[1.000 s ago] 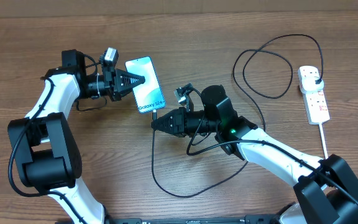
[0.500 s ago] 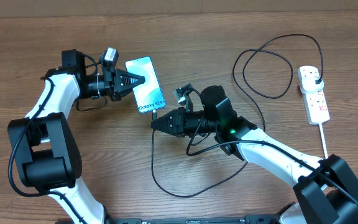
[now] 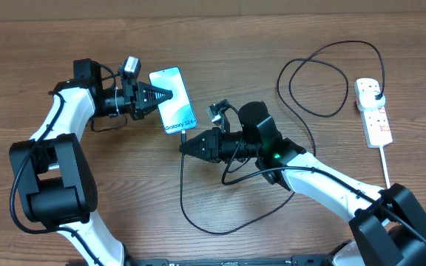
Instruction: Plug charger to phone and switch on socket
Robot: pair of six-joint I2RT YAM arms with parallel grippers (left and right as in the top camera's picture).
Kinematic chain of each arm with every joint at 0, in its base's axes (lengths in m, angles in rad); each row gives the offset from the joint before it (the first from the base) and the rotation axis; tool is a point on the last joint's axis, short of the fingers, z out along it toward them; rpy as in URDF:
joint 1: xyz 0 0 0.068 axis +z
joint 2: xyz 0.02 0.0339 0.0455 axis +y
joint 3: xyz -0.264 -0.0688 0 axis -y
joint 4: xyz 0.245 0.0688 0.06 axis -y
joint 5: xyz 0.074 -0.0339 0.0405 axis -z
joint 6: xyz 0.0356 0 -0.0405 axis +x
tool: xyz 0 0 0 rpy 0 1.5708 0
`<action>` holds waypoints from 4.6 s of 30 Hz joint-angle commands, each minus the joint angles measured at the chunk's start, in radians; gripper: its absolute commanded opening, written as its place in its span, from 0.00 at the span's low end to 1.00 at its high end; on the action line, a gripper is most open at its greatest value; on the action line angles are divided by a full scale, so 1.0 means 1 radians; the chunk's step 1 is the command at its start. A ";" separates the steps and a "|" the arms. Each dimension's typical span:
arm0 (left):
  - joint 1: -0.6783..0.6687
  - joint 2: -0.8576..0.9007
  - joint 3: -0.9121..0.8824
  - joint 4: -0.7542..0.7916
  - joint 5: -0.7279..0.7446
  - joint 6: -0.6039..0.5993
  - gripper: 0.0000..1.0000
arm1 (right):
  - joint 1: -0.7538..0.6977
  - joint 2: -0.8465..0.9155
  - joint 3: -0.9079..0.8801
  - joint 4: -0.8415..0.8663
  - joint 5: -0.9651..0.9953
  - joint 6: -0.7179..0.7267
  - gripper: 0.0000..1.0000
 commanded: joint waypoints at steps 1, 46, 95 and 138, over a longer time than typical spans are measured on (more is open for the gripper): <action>-0.009 -0.013 -0.001 0.004 0.062 -0.007 0.04 | 0.005 -0.015 -0.005 0.002 0.006 0.005 0.04; -0.008 -0.013 -0.001 0.003 0.063 -0.006 0.04 | -0.177 -0.016 -0.005 0.008 -0.444 -0.224 0.04; -0.166 -0.013 0.246 0.005 0.063 -0.168 0.04 | -0.224 -0.015 -0.005 0.115 -0.402 -0.160 0.04; -0.174 -0.013 0.246 0.030 0.062 -0.171 0.04 | -0.224 -0.015 -0.005 0.139 -0.384 -0.125 0.04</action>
